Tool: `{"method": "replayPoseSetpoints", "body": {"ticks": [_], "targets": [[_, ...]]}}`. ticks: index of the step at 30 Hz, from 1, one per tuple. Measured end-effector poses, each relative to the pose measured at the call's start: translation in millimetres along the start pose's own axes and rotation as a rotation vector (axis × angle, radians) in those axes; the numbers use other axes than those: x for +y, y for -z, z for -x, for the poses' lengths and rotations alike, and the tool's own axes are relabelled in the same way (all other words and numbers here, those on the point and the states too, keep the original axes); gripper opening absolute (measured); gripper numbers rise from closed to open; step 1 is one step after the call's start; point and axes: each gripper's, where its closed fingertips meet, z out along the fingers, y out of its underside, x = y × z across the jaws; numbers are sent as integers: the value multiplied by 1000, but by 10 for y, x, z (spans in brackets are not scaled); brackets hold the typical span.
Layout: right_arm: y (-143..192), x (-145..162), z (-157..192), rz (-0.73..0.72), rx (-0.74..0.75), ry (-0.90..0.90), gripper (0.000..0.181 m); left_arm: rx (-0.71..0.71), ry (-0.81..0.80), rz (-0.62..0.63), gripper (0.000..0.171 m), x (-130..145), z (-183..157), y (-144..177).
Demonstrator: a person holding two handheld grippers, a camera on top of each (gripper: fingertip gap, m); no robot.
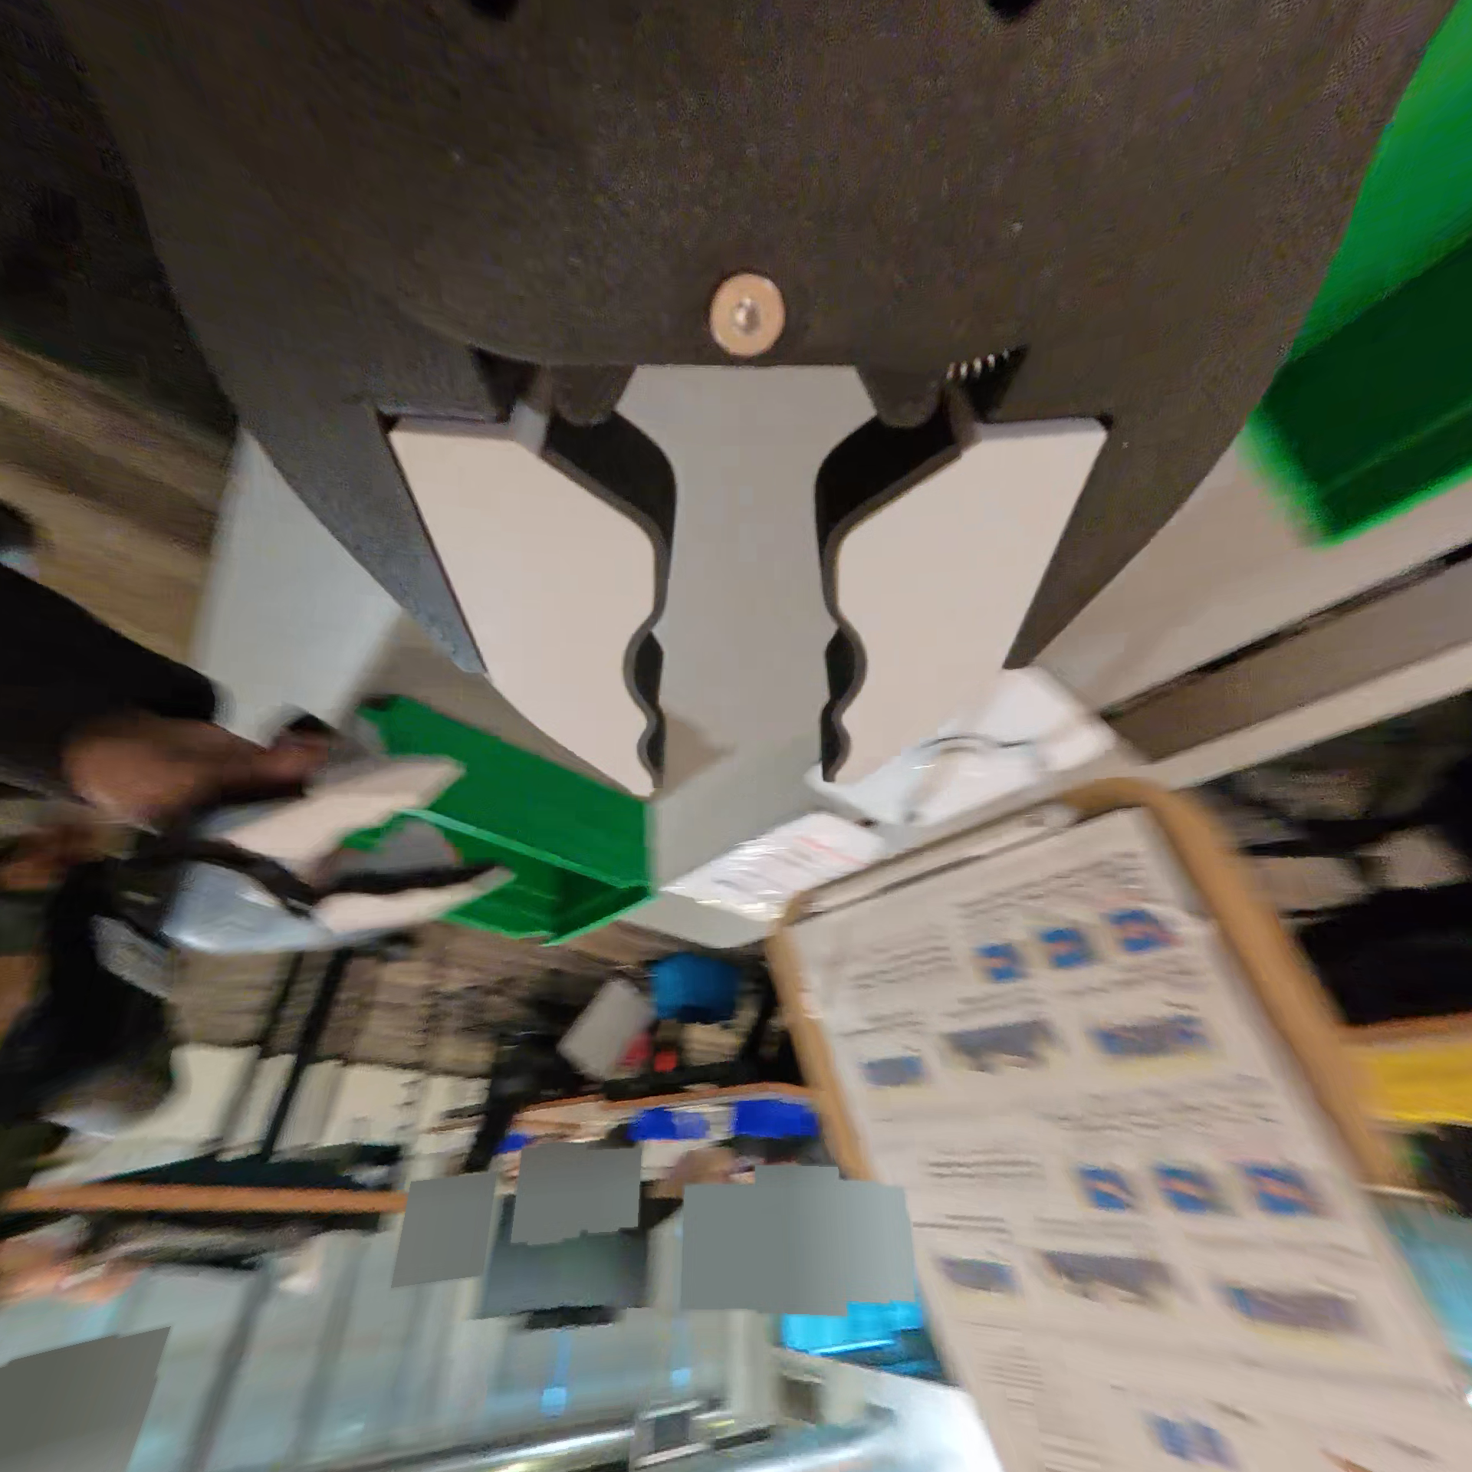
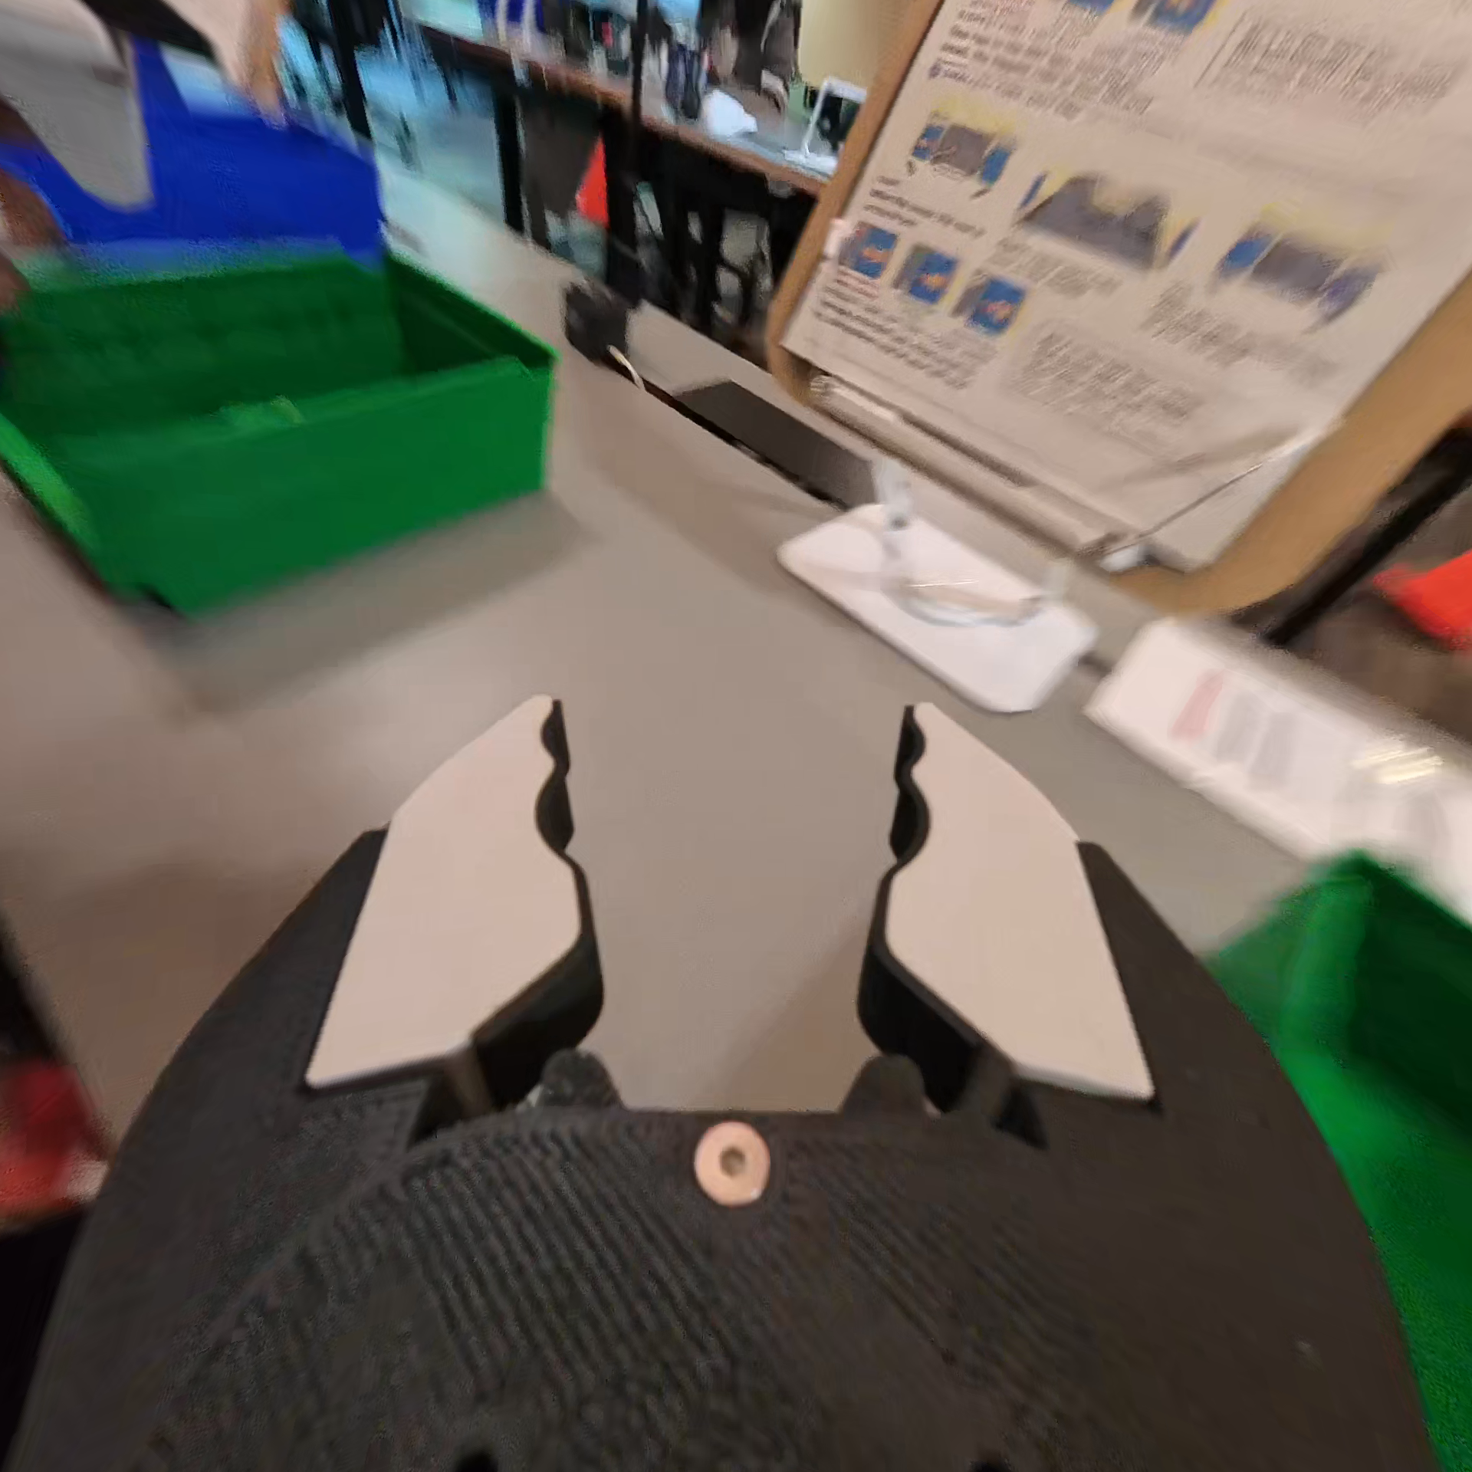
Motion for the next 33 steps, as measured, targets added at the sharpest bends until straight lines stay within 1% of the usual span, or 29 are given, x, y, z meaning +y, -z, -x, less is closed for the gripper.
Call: {"method": "replayPoseSetpoints", "body": {"ticks": [1,2,3,4,5,6,7,8,9,11,12,14,16,18,19,22,24,25,27,30,33], "targets": [[-78,31,250,-46,-47,-160,84,-112,-43,8,42,-69,223,161],[-129,79,538,-98,-119,-321,83,-227,-82,13,44,-153,446,342],[-166,163,846,-123,-202,-426,83,-317,-119,23,47,-231,630,529],[-208,342,1068,-80,-228,-475,80,-392,-148,37,47,-287,786,711],[-243,529,1220,-33,-217,-478,77,-456,-167,65,47,-298,924,880],[-258,651,1363,7,-233,-451,78,-493,-174,108,47,-257,1031,1020],[-261,700,1471,49,-261,-396,78,-508,-168,163,46,-165,1119,1127],[-263,696,1498,66,-259,-320,78,-520,-142,227,43,-39,1211,1219],[-267,658,1464,49,-228,-244,76,-539,-98,272,43,85,1314,1299],[-265,599,1393,8,-176,-153,71,-580,-17,322,41,307,1515,1423],[-257,596,1376,4,-168,-150,70,-604,19,335,38,409,1612,1474],[-227,578,1392,-9,-190,-202,69,-636,90,395,37,665,1768,1552],[-201,534,1411,-33,-219,-255,68,-661,152,484,37,965,1871,1598],[-197,529,1422,-35,-237,-264,66,-656,229,589,33,1294,1897,1592],[-197,546,1432,-26,-243,-254,66,-656,254,634,34,1437,1907,1580],[-183,568,1456,-13,-250,-214,65,-665,241,734,34,1735,1946,1531],[-168,558,1476,-19,-254,-197,65,-711,200,792,33,1872,2018,1549],[-165,560,1489,-19,-258,-191,66,-748,176,813,32,1922,2074,1575],[-167,573,1522,-12,-274,-187,66,-776,133,846,29,1992,2129,1598],[-178,588,1559,-3,-296,-200,66,-794,70,877,30,2031,2162,1605],[-182,588,1573,-2,-308,-213,66,-806,68,869,34,2012,2169,1571]]}}
